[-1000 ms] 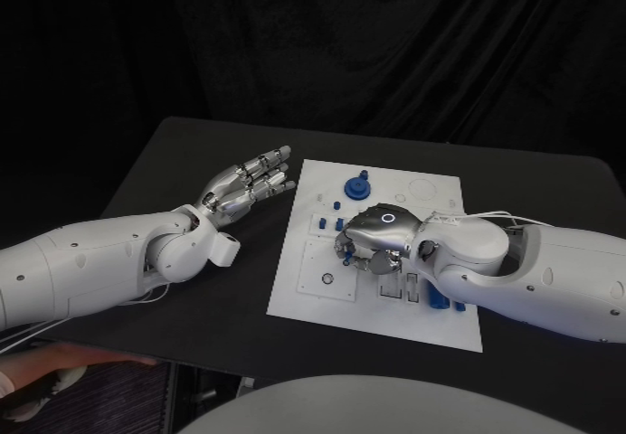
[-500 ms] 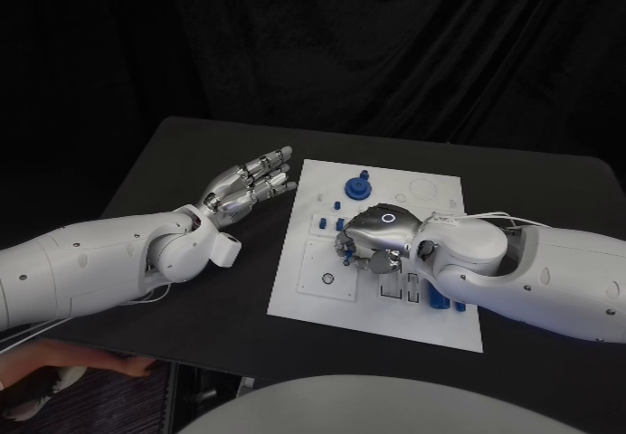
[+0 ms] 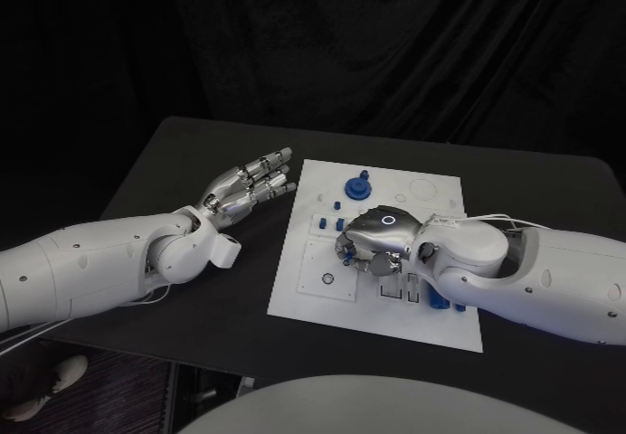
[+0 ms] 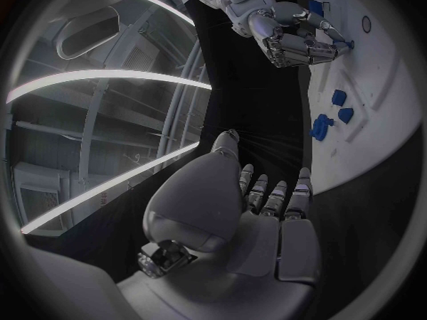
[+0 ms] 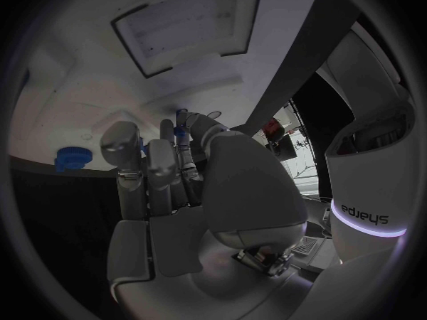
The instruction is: Assemble the parts on the task board
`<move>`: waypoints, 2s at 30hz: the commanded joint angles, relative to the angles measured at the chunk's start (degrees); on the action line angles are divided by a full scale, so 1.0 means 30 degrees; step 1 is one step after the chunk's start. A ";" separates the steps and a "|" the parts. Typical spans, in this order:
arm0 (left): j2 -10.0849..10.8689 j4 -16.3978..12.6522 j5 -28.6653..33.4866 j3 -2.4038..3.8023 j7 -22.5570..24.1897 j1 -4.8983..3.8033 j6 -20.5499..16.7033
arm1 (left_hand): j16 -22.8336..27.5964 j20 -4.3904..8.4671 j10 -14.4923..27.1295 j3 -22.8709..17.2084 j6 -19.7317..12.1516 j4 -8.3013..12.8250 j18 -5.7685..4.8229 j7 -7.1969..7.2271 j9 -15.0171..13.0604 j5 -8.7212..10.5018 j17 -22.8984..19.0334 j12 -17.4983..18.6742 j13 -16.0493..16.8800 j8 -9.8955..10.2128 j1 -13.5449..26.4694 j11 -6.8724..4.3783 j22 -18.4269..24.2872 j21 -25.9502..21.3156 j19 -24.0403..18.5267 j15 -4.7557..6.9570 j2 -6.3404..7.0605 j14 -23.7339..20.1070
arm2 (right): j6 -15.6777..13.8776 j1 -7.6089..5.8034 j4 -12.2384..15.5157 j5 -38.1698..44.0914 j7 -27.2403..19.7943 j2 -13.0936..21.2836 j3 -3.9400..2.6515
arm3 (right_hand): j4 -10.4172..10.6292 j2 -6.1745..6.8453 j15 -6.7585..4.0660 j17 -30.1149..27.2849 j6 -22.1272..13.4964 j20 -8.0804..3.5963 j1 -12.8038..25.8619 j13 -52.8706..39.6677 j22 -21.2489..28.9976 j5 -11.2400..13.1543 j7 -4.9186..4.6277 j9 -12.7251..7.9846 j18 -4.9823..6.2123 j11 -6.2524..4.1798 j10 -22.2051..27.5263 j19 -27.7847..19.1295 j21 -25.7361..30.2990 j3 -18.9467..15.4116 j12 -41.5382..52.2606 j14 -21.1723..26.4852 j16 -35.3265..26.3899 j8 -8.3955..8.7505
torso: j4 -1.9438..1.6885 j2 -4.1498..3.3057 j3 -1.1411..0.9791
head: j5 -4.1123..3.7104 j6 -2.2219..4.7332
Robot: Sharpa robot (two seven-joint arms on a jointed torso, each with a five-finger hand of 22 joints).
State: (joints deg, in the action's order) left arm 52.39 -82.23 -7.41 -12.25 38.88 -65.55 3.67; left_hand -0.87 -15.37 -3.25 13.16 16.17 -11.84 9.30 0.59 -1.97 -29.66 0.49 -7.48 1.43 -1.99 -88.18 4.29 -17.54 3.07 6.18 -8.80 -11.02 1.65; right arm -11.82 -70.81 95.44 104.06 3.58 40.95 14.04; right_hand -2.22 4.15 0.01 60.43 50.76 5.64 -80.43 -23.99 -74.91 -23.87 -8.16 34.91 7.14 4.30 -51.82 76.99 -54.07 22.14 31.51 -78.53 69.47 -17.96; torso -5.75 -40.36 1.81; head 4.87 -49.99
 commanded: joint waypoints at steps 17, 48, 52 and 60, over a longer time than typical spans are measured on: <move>-0.0098 0.0086 0.0104 0.0017 0.1132 0.0105 0.0335 | 0.0094 -0.0022 0.0143 -0.0004 -0.0083 0.0154 0.0327 -0.0133 -0.0002 -0.0075 -0.0023 0.0127 -0.0016 0.0021 -0.0121 -0.0018 -0.0072 -0.0097 -0.0089 -0.0058 -0.0120 -0.0138 | 0.0056 0.0146 0.0121 0.0164 0.0144 0.0076 0.0037 | -0.0106 0.0109 -0.0063 -0.0013 0.0164 0.0032 -0.0095 -0.0024 -0.2091 0.0112 0.0045 -0.0013 -0.0142 -0.0018 -0.0189 -0.0004 0.0005 -0.0063 -0.0007 -0.0044 0.0016 0.0061 | 0.0008 0.0002 0.0013 | 0.0093 -0.0002; -0.0090 0.0130 0.0104 0.0017 0.0952 0.0260 0.0453 | 0.0090 -0.0050 0.0186 -0.0042 -0.0121 0.0217 0.0331 -0.0168 0.0000 -0.0074 -0.0021 0.0163 -0.0021 0.0025 -0.0138 -0.0039 -0.0097 -0.0080 -0.0050 -0.0096 -0.0159 -0.0134 | -0.0055 0.0249 -0.0130 0.0164 0.0058 -0.0333 0.0037 | -0.0099 0.0082 -0.0080 -0.0104 0.0151 0.0018 -0.0095 -0.0054 -0.2067 0.0596 0.0076 -0.0073 -0.0131 -0.0047 -0.0192 -0.0043 0.0071 -0.0147 0.0001 -0.0002 -0.0037 0.0179 | -0.0019 0.0013 0.0020 | 0.0124 -0.0002; -0.0093 0.0141 0.0104 0.0017 0.0924 0.0262 0.0469 | 0.0090 -0.0050 0.0186 -0.0042 -0.0121 0.0217 0.0331 -0.0168 0.0000 -0.0074 -0.0021 0.0163 -0.0021 0.0025 -0.0138 -0.0039 -0.0097 -0.0080 -0.0050 -0.0096 -0.0159 -0.0134 | 0.0169 0.0254 -0.0118 0.0164 0.0163 -0.0308 0.0037 | -0.0115 0.0073 -0.0085 -0.0111 0.0152 0.0016 -0.0123 -0.0056 -0.2066 0.0664 0.0083 -0.0080 -0.0130 -0.0052 -0.0181 -0.0046 0.0072 -0.0146 -0.0005 0.0004 -0.0041 0.0194 | -0.0016 0.0005 0.0023 | 0.0145 -0.0002; -0.0081 0.0150 0.0104 0.0017 0.0898 0.0267 0.0495 | 0.0092 -0.0056 0.0189 -0.0049 -0.0133 0.0230 0.0331 -0.0172 0.0001 -0.0075 -0.0022 0.0164 -0.0020 0.0026 -0.0141 -0.0039 -0.0103 -0.0076 -0.0042 -0.0105 -0.0166 -0.0139 | 0.0603 0.0260 -0.0048 0.0164 0.0358 -0.0192 0.0037 | 0.0015 0.0155 0.0047 -0.0629 -0.0209 0.0093 0.0036 0.0045 -0.1879 0.1196 0.0085 -0.0245 -0.0029 0.0111 0.0577 -0.0414 0.0826 -0.0259 -0.0415 0.0374 -0.0445 0.0550 | -0.0015 -0.0017 0.0020 | 0.0128 -0.0002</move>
State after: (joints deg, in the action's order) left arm 52.19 -81.70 -7.40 -12.25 38.89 -64.83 4.40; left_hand -0.87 -15.37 -3.07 13.01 15.87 -11.36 9.30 0.29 -1.96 -29.66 0.49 -7.25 1.43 -1.99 -88.27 4.11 -17.78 3.07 6.18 -9.01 -11.12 1.45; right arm -11.14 -70.23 95.12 104.11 3.65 40.30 14.16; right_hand -2.14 4.14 0.17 58.67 50.53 5.94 -80.43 -23.92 -74.94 -20.58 -7.94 34.25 7.14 4.73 -50.52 76.26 -51.82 21.72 30.59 -77.74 68.31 -16.52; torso -5.80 -40.37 1.87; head 5.33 -49.99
